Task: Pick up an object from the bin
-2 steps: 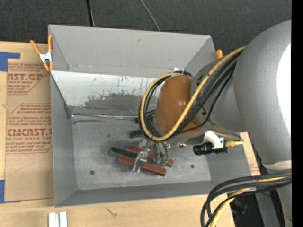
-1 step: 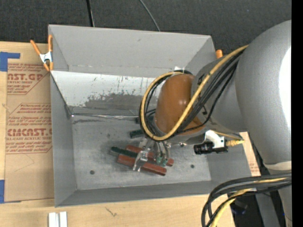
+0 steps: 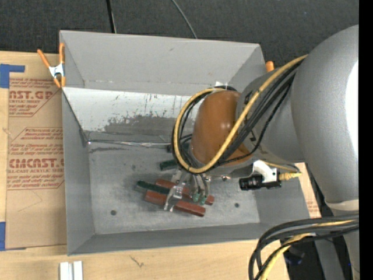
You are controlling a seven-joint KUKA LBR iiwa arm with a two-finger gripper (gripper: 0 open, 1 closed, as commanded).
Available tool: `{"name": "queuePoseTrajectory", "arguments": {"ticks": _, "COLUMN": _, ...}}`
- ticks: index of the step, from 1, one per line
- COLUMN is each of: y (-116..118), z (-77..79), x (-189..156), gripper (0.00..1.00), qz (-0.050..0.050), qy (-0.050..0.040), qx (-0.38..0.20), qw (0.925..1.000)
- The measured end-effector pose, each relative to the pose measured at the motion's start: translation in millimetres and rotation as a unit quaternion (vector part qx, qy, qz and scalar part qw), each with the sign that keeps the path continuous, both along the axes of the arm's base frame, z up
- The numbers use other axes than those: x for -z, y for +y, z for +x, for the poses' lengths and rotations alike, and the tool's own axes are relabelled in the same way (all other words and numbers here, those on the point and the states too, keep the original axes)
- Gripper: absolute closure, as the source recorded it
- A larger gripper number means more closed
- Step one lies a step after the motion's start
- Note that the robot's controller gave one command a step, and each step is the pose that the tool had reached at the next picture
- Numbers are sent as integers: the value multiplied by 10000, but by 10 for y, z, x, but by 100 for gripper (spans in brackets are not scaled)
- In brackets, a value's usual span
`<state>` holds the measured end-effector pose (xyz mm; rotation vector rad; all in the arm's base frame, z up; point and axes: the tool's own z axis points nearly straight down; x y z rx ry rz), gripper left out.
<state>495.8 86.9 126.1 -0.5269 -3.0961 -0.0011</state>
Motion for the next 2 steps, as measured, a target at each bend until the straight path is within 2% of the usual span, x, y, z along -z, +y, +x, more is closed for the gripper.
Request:
{"name": "queuePoseTrajectory", "arguments": {"ticks": 1, "y": -2, "z": -14, "x": -80, "gripper": 100, "qz": -6, "qy": 32, "qx": 0, "qw": 10000}}
{"name": "queuePoseTrajectory", "arguments": {"ticks": 2, "y": -1, "z": -12, "x": -241, "gripper": 100, "qz": -5, "qy": 22, "qx": -1, "qw": 10000}}
